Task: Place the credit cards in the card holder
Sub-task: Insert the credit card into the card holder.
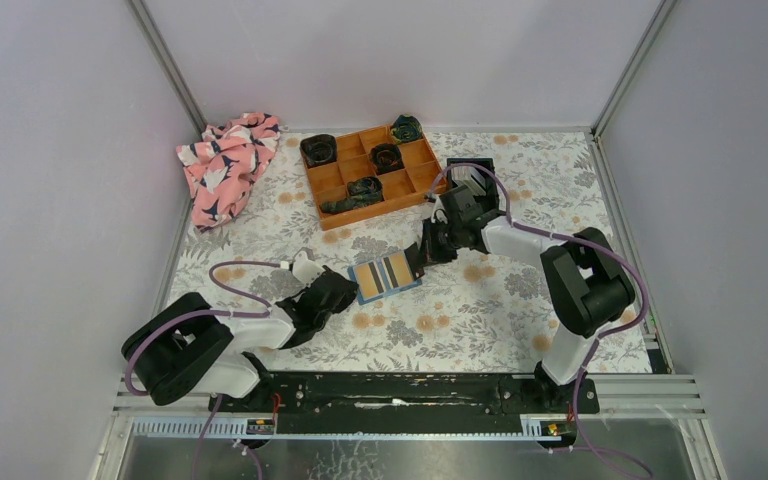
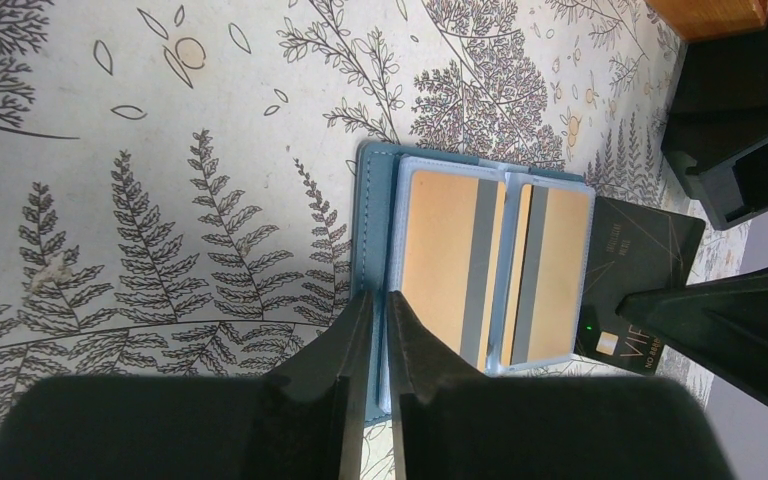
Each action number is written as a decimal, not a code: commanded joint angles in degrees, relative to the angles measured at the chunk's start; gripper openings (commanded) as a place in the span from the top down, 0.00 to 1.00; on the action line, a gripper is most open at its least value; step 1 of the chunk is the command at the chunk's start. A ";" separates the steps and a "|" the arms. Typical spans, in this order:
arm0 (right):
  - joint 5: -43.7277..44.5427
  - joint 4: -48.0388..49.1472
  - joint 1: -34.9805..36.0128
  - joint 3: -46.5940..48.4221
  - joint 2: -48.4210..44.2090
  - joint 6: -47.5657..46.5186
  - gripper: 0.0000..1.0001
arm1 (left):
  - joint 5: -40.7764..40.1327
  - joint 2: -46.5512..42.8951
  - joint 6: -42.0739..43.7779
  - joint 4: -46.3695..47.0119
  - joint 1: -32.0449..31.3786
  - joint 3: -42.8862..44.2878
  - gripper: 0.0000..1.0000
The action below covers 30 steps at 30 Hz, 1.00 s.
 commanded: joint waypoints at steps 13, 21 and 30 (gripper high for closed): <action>-4.94 4.52 -0.43 -0.36 -5.58 3.75 1.00 | -0.50 1.90 0.72 -0.41 0.36 -0.94 0.85; -4.54 4.68 2.44 1.30 -4.53 4.30 1.00 | -0.47 2.42 0.62 -0.38 0.34 -0.86 0.86; -3.26 5.19 6.34 3.54 -2.25 5.11 1.00 | -0.71 1.68 0.63 -1.28 0.32 -1.11 0.87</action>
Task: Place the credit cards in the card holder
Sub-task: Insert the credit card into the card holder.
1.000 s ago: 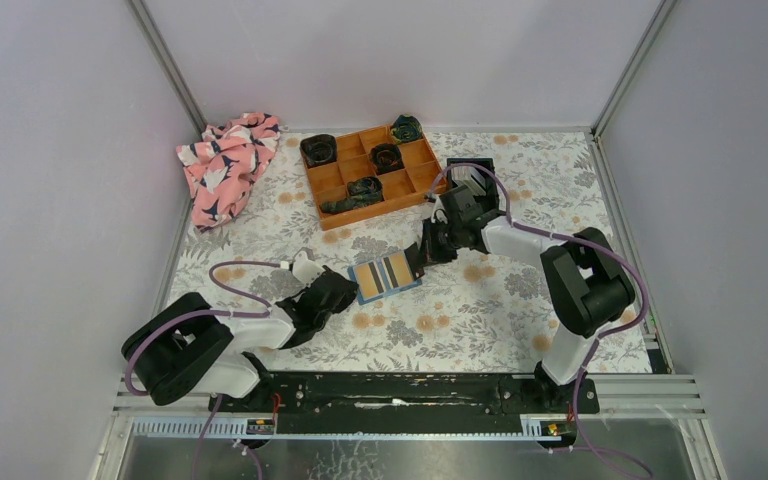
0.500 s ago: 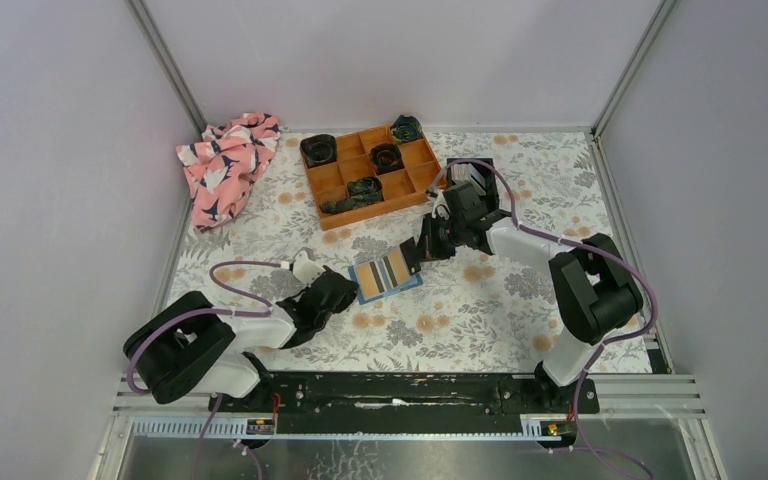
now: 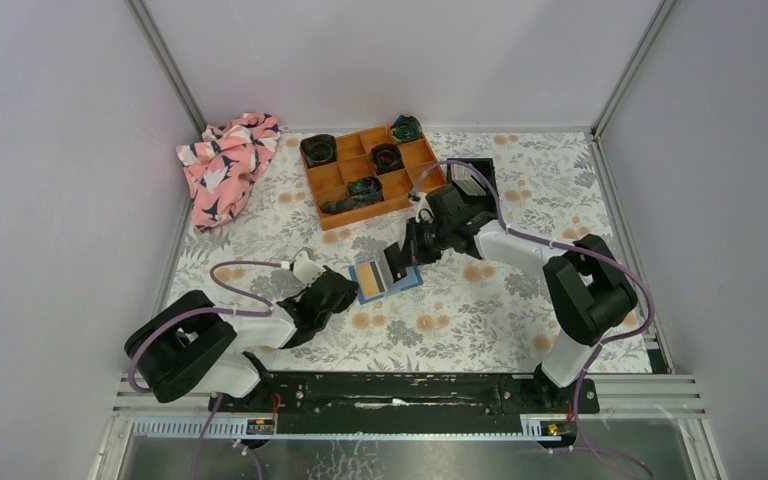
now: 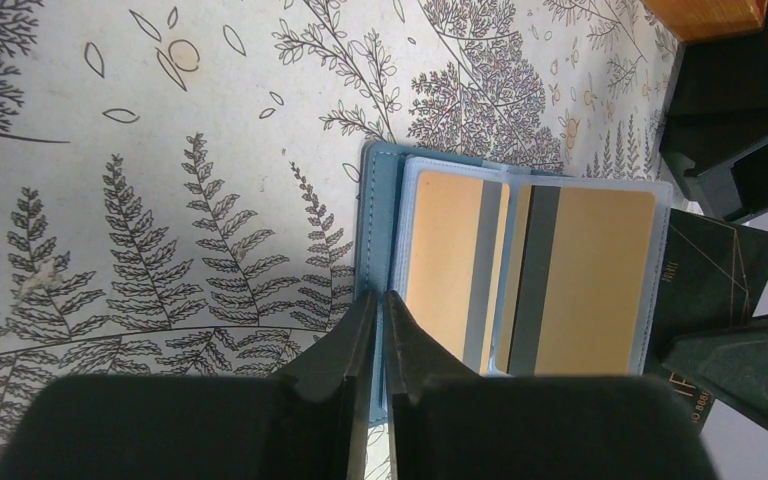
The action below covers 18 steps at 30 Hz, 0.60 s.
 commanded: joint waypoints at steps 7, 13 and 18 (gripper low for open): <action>0.42 2.51 3.08 3.63 2.18 1.22 1.00 | -0.60 0.47 0.65 -3.07 0.36 -1.08 0.88; 0.18 3.30 3.60 3.31 3.18 1.34 1.00 | -0.91 -0.10 0.63 -4.12 0.32 -1.21 0.88; 0.18 3.37 3.56 3.20 3.57 0.83 1.00 | -1.48 -1.21 0.54 -5.56 0.36 -1.29 0.88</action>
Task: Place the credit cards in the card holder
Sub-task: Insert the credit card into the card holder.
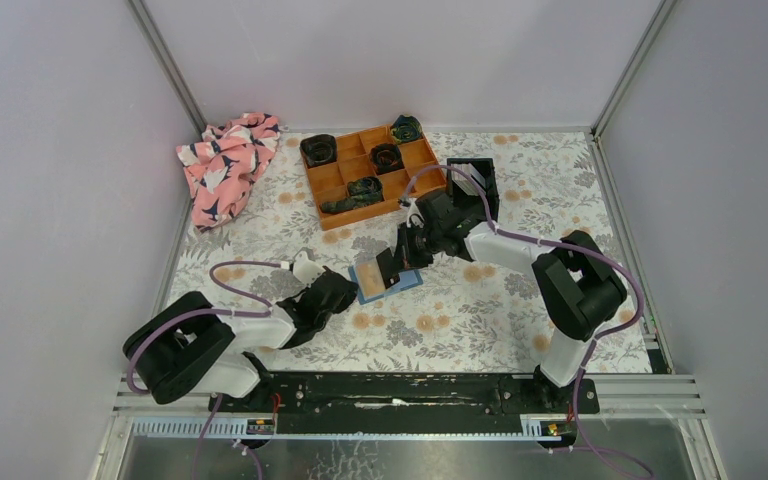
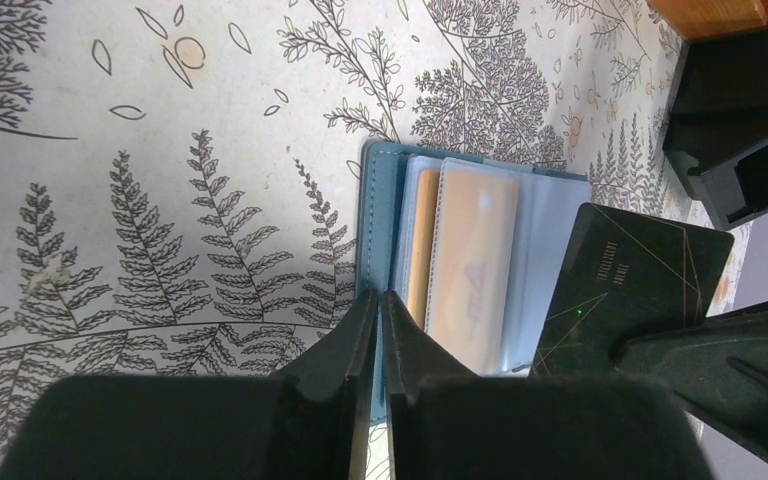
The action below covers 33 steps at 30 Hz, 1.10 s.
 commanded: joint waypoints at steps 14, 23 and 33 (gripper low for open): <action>-2.14 4.29 -1.34 1.55 4.16 -0.79 1.00 | -2.44 -0.53 0.89 -6.57 0.37 -1.17 0.89; -3.84 5.39 -2.89 1.13 5.06 -0.92 1.00 | -3.25 0.58 1.06 -7.32 0.35 -0.93 0.89; -5.45 5.37 -4.42 0.67 4.87 -1.50 1.00 | -3.25 2.83 0.72 -7.62 0.34 -0.19 0.90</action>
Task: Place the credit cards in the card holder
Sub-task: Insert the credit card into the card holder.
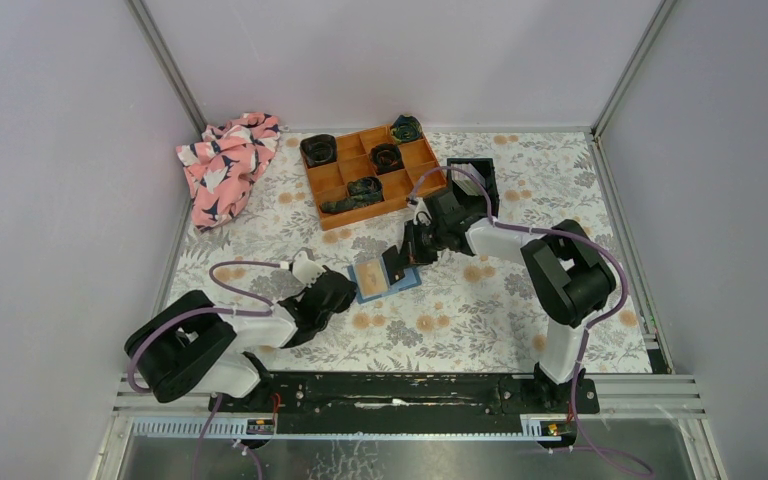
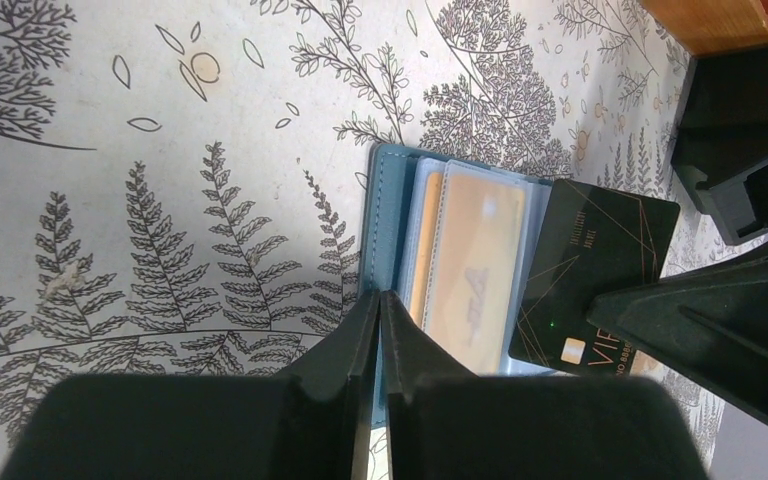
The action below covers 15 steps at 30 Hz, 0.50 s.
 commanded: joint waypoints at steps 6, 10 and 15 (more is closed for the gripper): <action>-3.79 3.59 -0.25 -0.21 0.47 -0.30 1.00 | -1.33 3.65 1.08 -5.81 0.37 -0.25 0.90; -4.50 4.45 -0.24 -0.47 1.07 0.18 1.00 | -1.39 4.09 1.17 -5.82 0.37 -0.06 0.90; -4.50 5.23 -0.25 -1.25 1.50 0.69 1.00 | -1.56 4.09 1.43 -6.26 0.44 0.16 0.90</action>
